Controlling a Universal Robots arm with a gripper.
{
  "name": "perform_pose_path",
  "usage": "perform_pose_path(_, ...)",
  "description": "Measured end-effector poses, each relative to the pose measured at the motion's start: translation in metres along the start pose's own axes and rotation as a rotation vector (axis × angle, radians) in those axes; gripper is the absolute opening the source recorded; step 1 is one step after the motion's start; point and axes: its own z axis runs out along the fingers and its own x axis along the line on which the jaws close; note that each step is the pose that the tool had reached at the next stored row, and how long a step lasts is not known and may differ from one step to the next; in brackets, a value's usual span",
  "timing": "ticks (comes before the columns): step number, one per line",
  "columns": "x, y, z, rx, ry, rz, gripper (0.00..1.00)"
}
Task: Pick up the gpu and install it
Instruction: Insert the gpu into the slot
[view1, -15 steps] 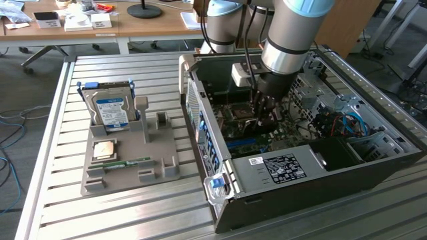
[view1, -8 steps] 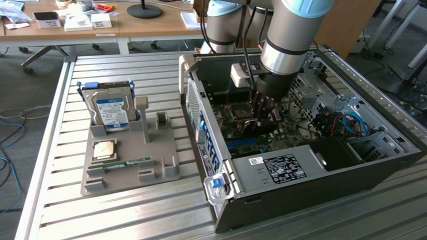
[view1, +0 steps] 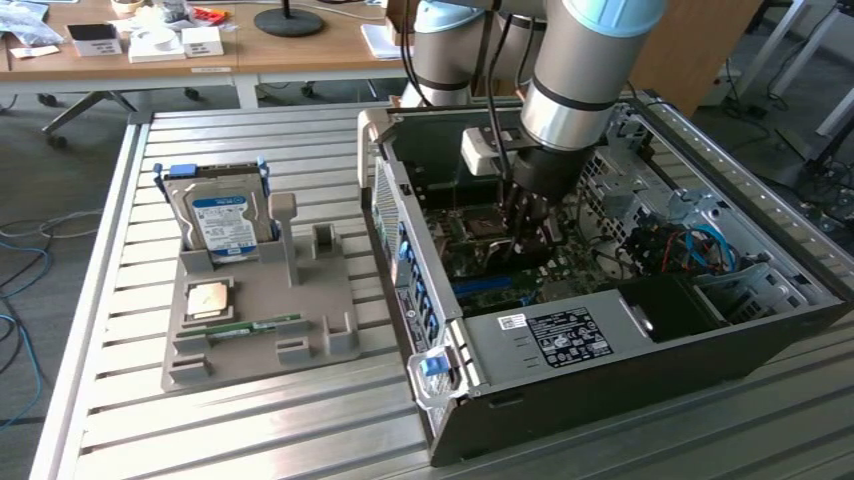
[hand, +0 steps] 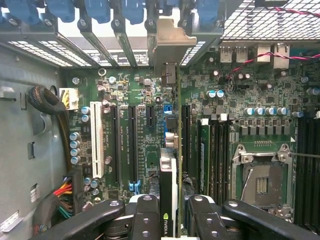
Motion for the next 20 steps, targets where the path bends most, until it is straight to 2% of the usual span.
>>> perform_pose_path(20,0.0019,0.0043,0.0027,0.0,0.0019,-0.001,0.27)
